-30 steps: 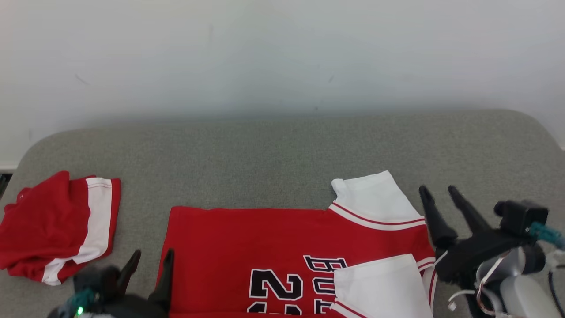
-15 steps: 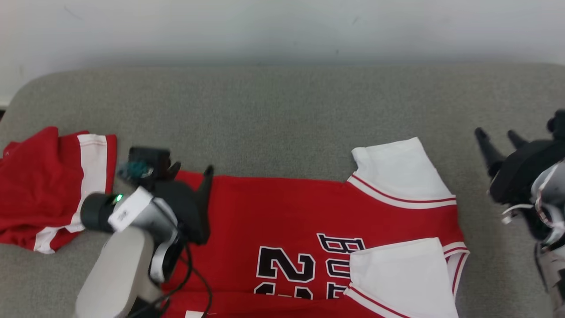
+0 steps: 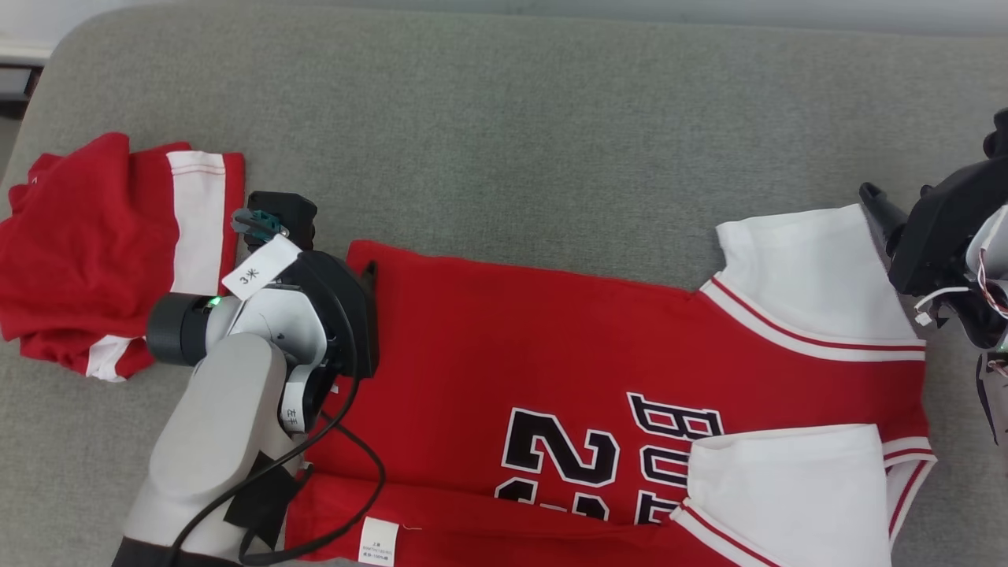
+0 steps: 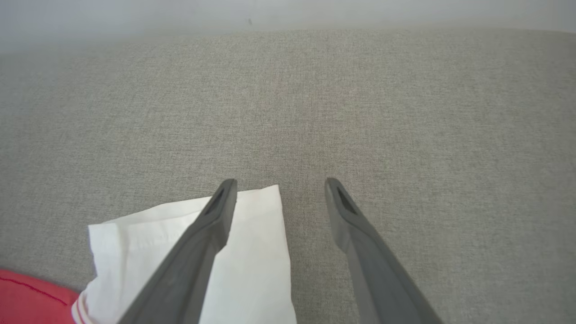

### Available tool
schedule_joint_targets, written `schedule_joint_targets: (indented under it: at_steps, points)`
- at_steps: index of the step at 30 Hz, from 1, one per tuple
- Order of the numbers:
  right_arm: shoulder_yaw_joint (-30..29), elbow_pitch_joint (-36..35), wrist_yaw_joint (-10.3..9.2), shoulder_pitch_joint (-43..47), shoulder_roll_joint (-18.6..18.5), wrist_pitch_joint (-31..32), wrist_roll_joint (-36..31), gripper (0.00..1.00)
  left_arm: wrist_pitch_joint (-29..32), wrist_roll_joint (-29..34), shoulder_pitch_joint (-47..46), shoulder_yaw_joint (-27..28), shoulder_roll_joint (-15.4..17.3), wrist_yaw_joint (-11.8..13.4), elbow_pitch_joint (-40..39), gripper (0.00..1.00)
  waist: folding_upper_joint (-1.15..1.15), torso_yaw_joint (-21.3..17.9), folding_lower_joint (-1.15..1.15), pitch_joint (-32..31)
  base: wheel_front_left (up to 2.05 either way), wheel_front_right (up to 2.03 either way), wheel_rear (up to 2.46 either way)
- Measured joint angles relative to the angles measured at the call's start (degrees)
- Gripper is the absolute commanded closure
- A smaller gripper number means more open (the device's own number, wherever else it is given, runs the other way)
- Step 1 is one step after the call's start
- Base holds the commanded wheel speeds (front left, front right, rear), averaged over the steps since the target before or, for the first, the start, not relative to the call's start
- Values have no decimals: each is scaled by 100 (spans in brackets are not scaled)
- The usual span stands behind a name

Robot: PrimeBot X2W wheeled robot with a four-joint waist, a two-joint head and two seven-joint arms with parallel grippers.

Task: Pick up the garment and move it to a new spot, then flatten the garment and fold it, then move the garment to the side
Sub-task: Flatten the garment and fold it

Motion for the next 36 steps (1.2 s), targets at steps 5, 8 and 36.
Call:
schedule_joint_targets:
  at_steps: [5, 8, 36]
  points:
    - [178, 178, 24, -152, 107, 179, -18, 0, 1, -20, -108, 103, 5, 2, 291, 0, 0, 120, 0, 162, 0, 0, 0]
    - [221, 264, 25, -187, 134, 249, -19, 0, 1, -25, -213, 99, -2, -1, 400, 0, 0, 95, 0, 197, 0, 0, 0]
    - [125, 902, -38, -510, 129, 350, -25, 56, -130, -227, -792, -215, -176, -163, 1079, 0, -1, 168, -1, 345, 0, 0, 0]
